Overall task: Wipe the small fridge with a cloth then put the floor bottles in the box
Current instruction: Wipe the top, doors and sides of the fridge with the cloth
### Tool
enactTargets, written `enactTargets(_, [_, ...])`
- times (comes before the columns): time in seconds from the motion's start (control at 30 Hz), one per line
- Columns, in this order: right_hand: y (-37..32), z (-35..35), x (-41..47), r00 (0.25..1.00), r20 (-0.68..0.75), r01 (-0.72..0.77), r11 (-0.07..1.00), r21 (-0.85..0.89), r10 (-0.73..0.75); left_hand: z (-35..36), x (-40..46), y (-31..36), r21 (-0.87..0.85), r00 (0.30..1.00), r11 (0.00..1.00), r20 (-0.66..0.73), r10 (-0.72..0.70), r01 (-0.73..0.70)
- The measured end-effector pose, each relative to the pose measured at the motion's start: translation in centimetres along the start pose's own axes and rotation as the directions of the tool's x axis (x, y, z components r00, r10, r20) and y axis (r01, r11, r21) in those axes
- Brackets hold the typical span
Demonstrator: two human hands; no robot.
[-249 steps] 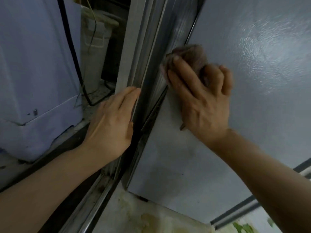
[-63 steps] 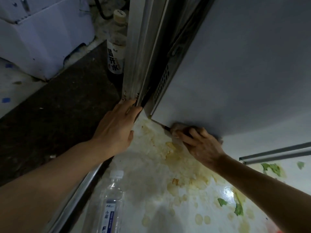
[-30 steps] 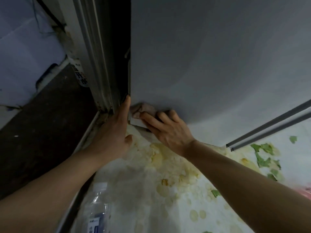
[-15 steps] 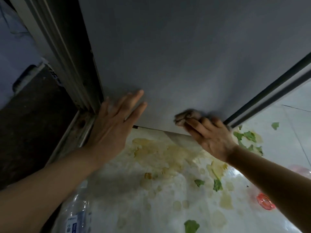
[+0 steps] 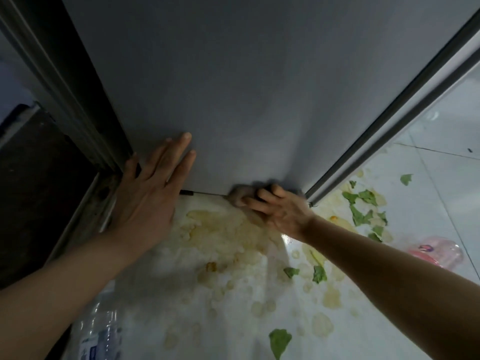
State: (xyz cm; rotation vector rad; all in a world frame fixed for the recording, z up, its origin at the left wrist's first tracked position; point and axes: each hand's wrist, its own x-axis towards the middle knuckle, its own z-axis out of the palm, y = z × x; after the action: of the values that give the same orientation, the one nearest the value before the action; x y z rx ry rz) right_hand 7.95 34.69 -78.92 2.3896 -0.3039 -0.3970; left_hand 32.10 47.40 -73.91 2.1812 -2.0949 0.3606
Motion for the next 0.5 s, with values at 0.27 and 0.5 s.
enactTargets(0.27, [-0.2,0.0,-7.6,0.882,0.233,-0.469,0.808,0.356,0.409,-0.1,0.1,2.9,0.019,0.999,1.0,-0.026,0.023,-0.023])
enactTargets(0.5, [-1.3,-1.8,-12.9,0.479,0.426,-0.62,-0.047,0.783,0.768,-1.0,1.9,7.5,0.015,0.975,0.985,-0.14,0.174,-0.174])
